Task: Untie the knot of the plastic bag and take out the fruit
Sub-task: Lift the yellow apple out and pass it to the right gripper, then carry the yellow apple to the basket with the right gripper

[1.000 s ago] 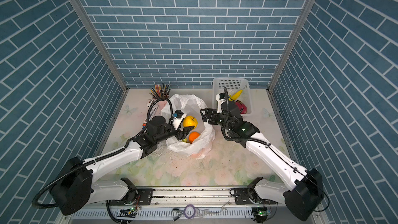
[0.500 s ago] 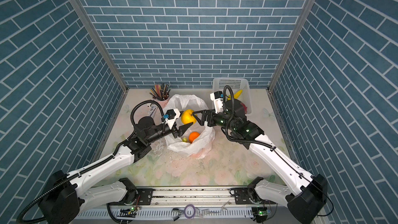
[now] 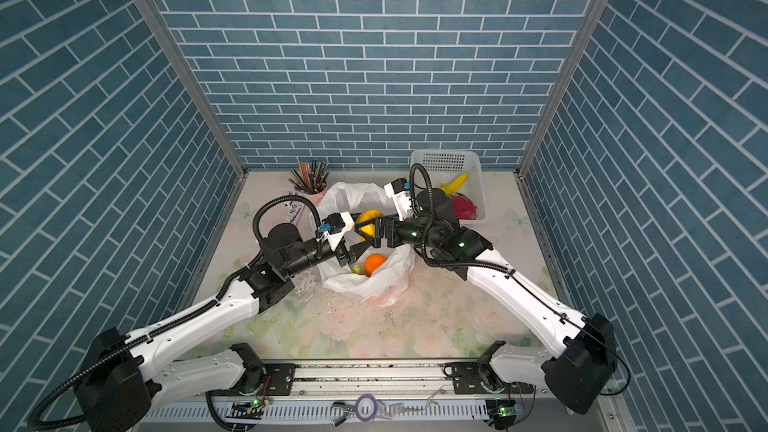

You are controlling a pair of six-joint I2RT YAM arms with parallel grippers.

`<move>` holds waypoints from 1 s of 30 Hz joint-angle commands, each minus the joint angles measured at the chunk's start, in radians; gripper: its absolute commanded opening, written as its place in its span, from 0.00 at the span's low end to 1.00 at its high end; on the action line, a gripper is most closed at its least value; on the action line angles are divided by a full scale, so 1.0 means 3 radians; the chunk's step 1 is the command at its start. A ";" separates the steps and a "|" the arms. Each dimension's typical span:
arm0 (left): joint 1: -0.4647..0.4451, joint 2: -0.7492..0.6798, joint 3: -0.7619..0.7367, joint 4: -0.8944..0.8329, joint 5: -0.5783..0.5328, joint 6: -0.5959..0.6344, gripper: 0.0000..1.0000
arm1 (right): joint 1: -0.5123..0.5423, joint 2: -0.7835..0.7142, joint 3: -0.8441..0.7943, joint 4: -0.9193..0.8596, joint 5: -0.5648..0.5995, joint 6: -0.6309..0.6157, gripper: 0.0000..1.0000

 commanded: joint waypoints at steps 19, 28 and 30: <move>-0.0177 -0.0013 0.0143 -0.0165 -0.0541 0.0296 0.86 | 0.0050 -0.0126 0.0101 0.0074 0.0444 -0.0167 0.65; -0.0215 -0.0237 0.0111 -0.0360 -0.0653 0.0161 0.87 | -0.0197 -0.0100 0.0278 -0.0052 0.0953 -0.0278 0.64; -0.0227 -0.0283 0.0103 -0.0435 -0.0648 0.0124 0.87 | -0.0328 -0.0052 0.0334 -0.0095 0.0983 -0.0283 0.64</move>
